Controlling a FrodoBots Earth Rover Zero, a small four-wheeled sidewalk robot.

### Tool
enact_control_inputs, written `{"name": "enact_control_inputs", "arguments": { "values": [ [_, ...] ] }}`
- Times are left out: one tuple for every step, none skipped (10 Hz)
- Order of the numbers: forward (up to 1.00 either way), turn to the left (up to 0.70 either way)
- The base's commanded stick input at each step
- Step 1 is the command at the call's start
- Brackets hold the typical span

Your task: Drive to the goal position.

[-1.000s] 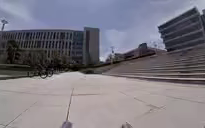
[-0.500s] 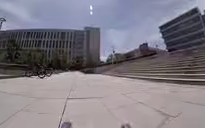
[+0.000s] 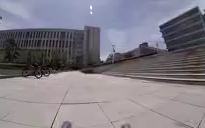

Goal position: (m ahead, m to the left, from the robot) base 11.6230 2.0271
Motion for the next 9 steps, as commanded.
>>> {"name": "enact_control_inputs", "arguments": {
  "values": [
    [0.70,0.20],
    [0.70,0.34],
    [0.70,0.33],
    [0.70,0.21],
    [0.70,0.04],
    [0.70,0.02],
    [0.70,0.01],
    [0.70,0.00],
    [0.70,0.00]
  ]
}}
